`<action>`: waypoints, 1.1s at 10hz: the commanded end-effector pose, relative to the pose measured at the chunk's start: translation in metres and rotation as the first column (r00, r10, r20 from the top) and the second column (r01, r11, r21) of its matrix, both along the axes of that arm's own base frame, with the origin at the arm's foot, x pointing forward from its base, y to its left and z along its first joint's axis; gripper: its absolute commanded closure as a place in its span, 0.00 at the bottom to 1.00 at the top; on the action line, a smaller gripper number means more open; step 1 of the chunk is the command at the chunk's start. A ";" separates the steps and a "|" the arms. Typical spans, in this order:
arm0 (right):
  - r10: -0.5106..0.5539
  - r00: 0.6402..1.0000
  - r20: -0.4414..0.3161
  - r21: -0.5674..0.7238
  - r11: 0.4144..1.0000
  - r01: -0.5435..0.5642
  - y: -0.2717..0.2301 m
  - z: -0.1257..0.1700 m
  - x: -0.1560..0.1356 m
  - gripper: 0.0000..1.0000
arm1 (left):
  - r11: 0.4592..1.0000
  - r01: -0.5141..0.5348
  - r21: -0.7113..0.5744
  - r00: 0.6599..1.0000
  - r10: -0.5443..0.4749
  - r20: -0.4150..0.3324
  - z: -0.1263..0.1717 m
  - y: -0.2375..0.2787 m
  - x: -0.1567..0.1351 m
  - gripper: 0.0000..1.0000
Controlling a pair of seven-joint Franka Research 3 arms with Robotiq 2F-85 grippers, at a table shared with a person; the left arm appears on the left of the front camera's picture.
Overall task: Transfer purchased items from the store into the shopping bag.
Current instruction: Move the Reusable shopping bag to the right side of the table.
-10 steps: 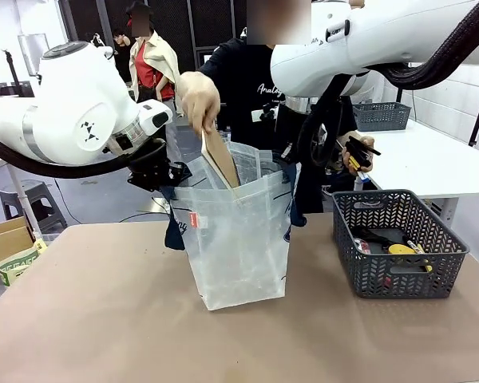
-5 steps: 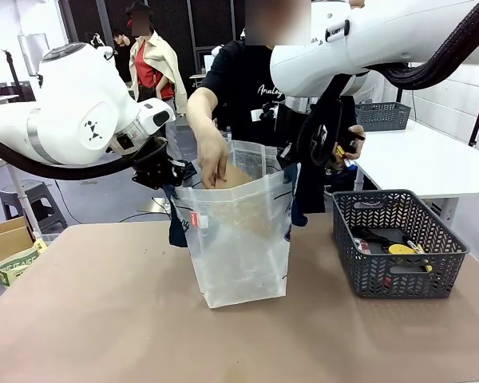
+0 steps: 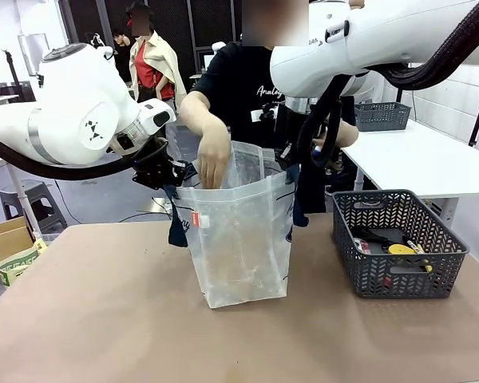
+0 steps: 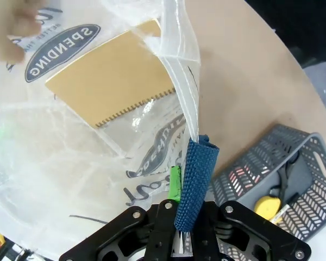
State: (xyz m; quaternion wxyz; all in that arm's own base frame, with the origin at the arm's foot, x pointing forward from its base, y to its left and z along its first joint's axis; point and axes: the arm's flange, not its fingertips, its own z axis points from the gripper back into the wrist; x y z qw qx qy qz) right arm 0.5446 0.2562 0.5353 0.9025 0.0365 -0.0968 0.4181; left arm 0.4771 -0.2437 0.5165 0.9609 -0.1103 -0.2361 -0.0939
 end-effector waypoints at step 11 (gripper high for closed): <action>0.000 1.000 0.003 0.001 1.000 0.000 0.000 0.001 0.000 1.00 | 1.000 -0.005 -0.003 1.000 0.005 0.002 0.001 0.000 0.000 1.00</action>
